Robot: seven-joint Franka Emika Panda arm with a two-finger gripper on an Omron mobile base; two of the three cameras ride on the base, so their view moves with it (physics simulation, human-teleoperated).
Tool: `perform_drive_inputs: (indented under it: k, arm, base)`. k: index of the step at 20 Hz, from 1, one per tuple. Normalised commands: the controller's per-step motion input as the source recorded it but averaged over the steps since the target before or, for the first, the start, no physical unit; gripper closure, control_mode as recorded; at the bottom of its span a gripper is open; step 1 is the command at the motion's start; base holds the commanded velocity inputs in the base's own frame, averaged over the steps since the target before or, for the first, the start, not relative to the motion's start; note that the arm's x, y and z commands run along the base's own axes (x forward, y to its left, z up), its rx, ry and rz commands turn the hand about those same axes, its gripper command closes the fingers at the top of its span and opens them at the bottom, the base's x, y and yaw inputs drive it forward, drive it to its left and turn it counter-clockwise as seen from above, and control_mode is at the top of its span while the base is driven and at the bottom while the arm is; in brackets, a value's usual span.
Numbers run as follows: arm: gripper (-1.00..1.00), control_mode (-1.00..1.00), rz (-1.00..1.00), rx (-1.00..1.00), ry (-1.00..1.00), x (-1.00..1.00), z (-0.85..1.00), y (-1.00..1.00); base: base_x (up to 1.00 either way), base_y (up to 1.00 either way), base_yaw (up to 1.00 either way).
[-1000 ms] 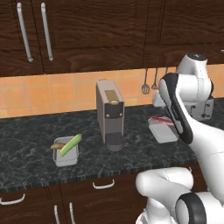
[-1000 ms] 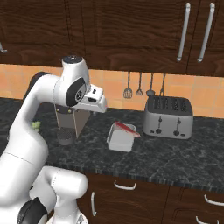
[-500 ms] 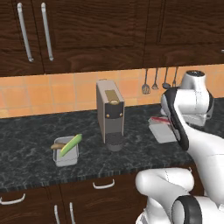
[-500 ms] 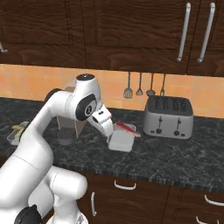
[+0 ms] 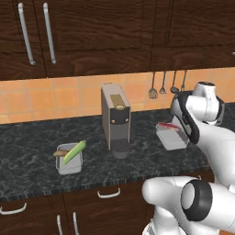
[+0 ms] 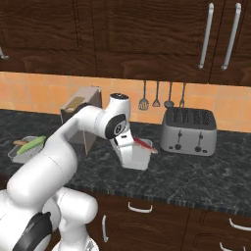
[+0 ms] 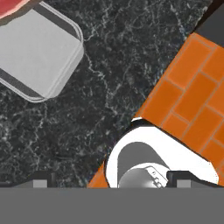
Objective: Take the meat container that has the steak and place it on the second highest rack of the freezer. Then take the vegetable container that has the corn and sweet potato and place it on the highest rack of the freezer.
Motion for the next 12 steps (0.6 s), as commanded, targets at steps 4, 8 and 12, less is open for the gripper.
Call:
perform_drive_inputs:
  k: [4,8,12]
  arm:
    - [-1.0,-1.0,-0.03,-0.01,0.0,0.32,-0.42,0.0]
    - [-1.0,-1.0,-0.05,-0.04,0.0,0.55,-0.46,0.0]
    - [-1.0,-1.0,-0.06,-0.1,0.0,0.34,-0.5,-0.02]
  base:
    - [0.0,0.0,0.0]
    - [0.0,0.0,0.0]
    - [0.0,0.0,0.0]
